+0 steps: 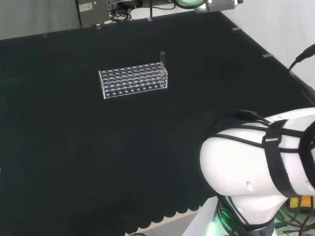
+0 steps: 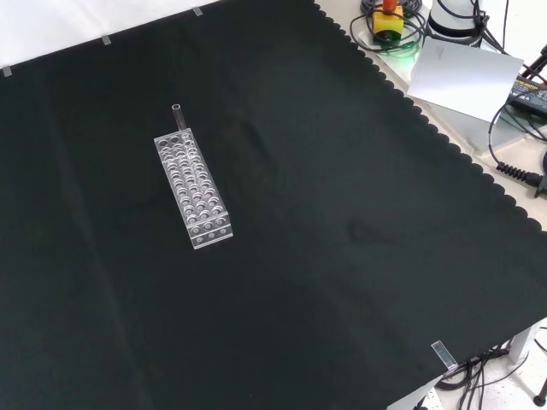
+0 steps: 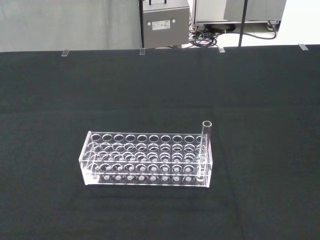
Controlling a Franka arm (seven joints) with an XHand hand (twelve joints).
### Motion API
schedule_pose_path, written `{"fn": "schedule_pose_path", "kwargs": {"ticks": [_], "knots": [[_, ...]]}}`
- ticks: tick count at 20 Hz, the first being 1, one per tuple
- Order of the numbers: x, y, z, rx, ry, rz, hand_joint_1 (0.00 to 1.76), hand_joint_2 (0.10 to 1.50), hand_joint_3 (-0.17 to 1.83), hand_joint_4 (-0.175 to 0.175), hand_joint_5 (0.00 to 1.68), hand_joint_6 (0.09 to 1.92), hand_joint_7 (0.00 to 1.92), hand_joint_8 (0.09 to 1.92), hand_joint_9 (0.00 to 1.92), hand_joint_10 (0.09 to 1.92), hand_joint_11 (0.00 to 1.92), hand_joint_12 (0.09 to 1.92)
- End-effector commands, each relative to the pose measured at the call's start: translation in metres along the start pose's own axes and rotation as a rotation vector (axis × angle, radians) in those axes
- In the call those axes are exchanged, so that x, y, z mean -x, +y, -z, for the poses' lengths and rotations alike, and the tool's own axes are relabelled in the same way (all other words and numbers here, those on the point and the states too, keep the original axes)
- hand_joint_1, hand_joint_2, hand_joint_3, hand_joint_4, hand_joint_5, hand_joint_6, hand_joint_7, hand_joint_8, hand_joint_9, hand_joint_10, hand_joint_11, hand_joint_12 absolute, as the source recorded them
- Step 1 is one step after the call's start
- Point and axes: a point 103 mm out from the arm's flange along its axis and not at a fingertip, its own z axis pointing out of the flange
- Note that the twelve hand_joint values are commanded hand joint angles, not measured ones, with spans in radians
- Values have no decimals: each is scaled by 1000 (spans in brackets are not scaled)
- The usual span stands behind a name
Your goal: Pick up the test tube.
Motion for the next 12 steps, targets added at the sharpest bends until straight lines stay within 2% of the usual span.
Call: {"fn": "schedule_pose_path", "kwargs": {"ticks": [1, 4, 8, 12], "knots": [[2, 1, -1, 7, -9, -7, 444, 785, 555, 2, 0, 87, 0, 95, 0, 253, 0, 942], [4, 3, -3, 1, -14, -16, 437, 872, 386, 2, 0, 87, 0, 87, 0, 206, 0, 952], [8, 16, -5, -13, -3, -16, 436, 888, 355, 2, 0, 87, 0, 87, 0, 201, 0, 953], [10, 39, -12, -67, -26, -13, 439, 902, 327, -3, 0, 87, 20, 100, 0, 217, 0, 957]]}}
